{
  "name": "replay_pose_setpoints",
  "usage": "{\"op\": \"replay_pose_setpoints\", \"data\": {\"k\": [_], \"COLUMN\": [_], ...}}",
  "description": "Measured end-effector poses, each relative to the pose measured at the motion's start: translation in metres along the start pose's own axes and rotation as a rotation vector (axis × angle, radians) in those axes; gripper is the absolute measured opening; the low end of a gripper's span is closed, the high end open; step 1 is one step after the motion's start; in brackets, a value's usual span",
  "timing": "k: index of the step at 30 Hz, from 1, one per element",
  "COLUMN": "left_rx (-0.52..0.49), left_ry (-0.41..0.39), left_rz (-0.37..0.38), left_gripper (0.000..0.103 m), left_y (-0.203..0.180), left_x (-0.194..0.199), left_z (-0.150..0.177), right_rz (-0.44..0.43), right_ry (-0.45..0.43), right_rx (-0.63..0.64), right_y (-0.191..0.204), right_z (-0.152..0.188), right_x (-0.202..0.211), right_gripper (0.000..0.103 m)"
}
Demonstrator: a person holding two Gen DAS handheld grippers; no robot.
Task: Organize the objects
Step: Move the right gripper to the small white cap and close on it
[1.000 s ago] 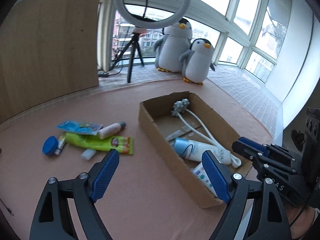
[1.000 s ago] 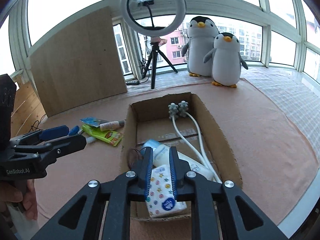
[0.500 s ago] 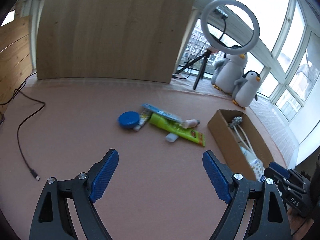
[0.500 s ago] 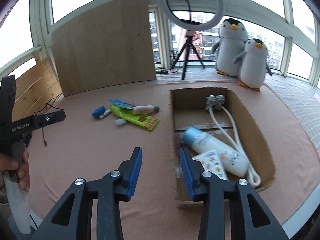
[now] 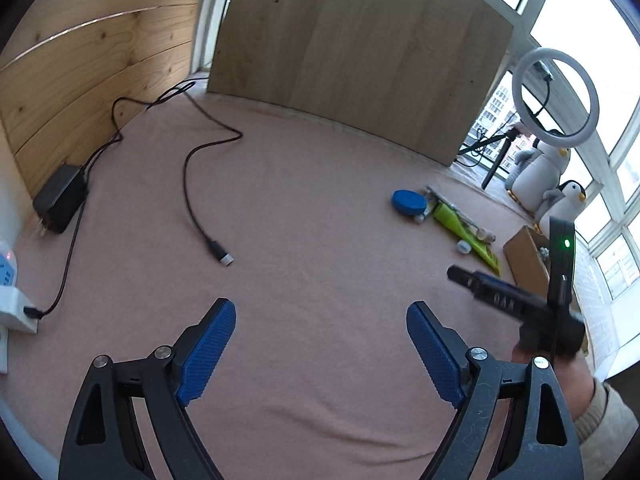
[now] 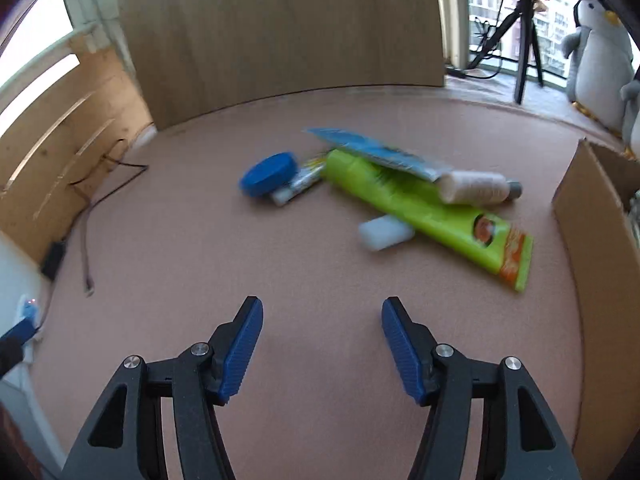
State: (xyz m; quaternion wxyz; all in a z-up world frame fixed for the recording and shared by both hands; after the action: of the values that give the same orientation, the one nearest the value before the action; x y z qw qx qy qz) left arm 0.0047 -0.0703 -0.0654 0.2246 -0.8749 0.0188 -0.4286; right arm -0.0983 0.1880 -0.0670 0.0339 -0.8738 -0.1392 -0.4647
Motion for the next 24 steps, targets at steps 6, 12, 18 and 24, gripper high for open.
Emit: {"op": "replay_pose_setpoints", "data": {"k": [6, 12, 18, 24], "left_rx": [0.026, -0.004, -0.038, -0.058], "left_ry": [0.019, 0.027, 0.055, 0.068], "left_rz": [-0.008, -0.005, 0.010, 0.025], "left_gripper": [0.090, 0.090, 0.090, 0.090], "left_y": [0.013, 0.001, -0.016, -0.027], "left_x": [-0.006, -0.006, -0.016, -0.021], "left_z": [0.003, 0.006, 0.011, 0.013], "right_rz": [0.014, 0.038, 0.012, -0.040], "right_ry": [-0.026, -0.023, -0.046, -0.045], "right_rx": [-0.083, -0.058, -0.063, 0.012], "right_y": [-0.027, -0.030, -0.036, -0.009], "right_z": [-0.023, -0.022, -0.011, 0.012], "right_x": [-0.012, -0.015, -0.011, 0.008], "right_gripper": [0.058, 0.005, 0.000, 0.000]}}
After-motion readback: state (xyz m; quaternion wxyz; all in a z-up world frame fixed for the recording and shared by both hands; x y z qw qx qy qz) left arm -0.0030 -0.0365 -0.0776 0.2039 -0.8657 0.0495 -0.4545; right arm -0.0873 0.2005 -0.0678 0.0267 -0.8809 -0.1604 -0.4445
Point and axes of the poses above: each gripper's, at about its wrist camera, not at the fingertips, and x roughly against the way its jaws point, y to its left, z to its underside, the point moved 1 cm from there along -x, roughly the way its jaws point, and after that the axes turned 10 degrees about x, right-handed, at the moved point
